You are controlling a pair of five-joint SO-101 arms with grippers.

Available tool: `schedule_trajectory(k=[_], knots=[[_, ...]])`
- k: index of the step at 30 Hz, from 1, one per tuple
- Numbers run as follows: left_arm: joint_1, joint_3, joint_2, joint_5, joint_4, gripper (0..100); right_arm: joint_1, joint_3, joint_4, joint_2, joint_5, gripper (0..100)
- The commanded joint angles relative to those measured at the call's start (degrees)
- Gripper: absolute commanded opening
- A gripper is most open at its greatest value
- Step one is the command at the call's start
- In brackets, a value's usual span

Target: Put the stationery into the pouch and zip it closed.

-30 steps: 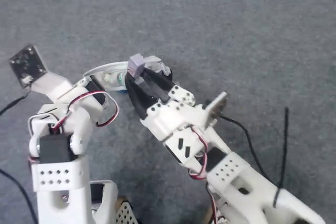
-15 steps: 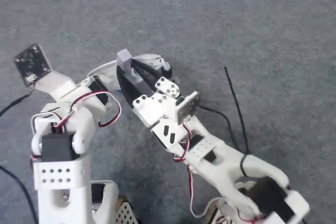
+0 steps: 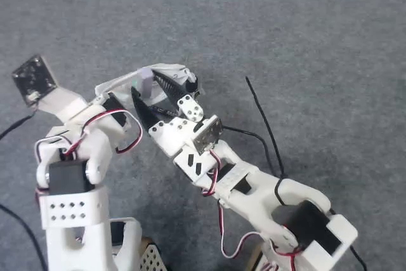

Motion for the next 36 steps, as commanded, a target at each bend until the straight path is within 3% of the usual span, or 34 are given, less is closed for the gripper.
schedule_trajectory(k=[1,10,23,27,36], knots=[[-0.7,-1.8,-2.5,-0.2,-2.4,1,0.1,0.9,0.0,0.8,0.7,22.1],[-0.8,-1.8,-2.5,-0.2,-2.5,1,0.1,6.4,1.3,-9.4,0.5,17.3],[-0.9,-1.9,-2.6,-0.2,-2.5,1,0.3,7.8,37.3,-32.7,-0.2,17.3],[-0.9,-1.9,-2.6,-0.2,-2.5,1,0.6,7.4,47.1,-40.0,-5.5,17.3],[-0.9,-1.8,-2.6,-0.2,-2.8,1,0.6,7.4,57.4,-51.3,-6.2,17.3]])
